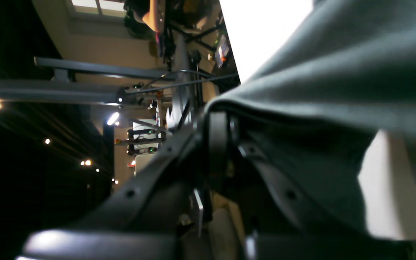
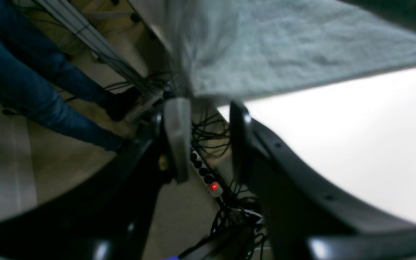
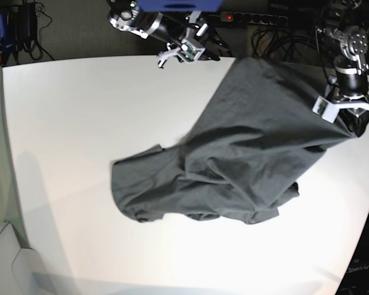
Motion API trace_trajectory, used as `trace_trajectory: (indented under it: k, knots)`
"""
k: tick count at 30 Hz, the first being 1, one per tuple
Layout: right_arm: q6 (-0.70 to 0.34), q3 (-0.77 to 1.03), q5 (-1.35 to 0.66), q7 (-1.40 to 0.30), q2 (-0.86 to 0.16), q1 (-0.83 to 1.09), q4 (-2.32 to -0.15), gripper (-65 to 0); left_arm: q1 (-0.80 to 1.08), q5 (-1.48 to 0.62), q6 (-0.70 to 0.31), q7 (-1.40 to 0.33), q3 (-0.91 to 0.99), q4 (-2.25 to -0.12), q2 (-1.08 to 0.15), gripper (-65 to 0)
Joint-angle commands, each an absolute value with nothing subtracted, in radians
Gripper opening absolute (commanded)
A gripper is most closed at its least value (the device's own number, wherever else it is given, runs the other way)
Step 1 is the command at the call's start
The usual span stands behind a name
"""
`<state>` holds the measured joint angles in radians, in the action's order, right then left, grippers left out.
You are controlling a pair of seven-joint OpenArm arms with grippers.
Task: Layout the t-shirt on the table in an organized manner, then fold the t-shirt properly
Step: 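Lower the right gripper to the shirt's bunched end and grasp it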
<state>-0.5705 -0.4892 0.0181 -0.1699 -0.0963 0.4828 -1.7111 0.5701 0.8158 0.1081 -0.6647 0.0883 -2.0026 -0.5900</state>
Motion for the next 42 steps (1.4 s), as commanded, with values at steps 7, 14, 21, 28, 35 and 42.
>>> trace_trajectory:
  k: [7,14,21,28,35,42]
  knots:
    - [-0.576,-0.498,-0.001,-0.137,-0.091,0.492,-1.738,-44.7,0.601,0.84,0.13,-0.654,0.097,-2.015,-0.599,-42.4]
    - [-0.576,-0.493,-0.001,-0.136,-0.093,0.492,-1.759,-44.7,0.602,0.839,0.13,-0.659,0.099,-2.015,-0.598,-27.6]
    - [-0.578,-0.334,-0.001,-0.145,-0.093,0.458,-1.871,-44.4,0.595,0.828,0.13,-0.65,0.101,-2.023,-0.598,-27.5]
    - [-0.581,-0.153,-0.001,-0.162,-0.093,0.344,-1.86,-44.3,0.602,0.828,0.13,-0.596,0.096,-2.02,-0.588,-17.9]
    - [-0.653,-0.051,-0.005,-0.377,-0.09,0.096,-1.774,-44.3,0.536,0.734,0.128,-0.604,0.088,-2.014,-0.536,-16.5]
    - [-0.698,-0.018,-0.005,-0.444,-0.087,-0.143,-1.557,-44.6,0.4,0.63,-0.07,-0.607,0.099,-1.983,-0.343,-17.0]
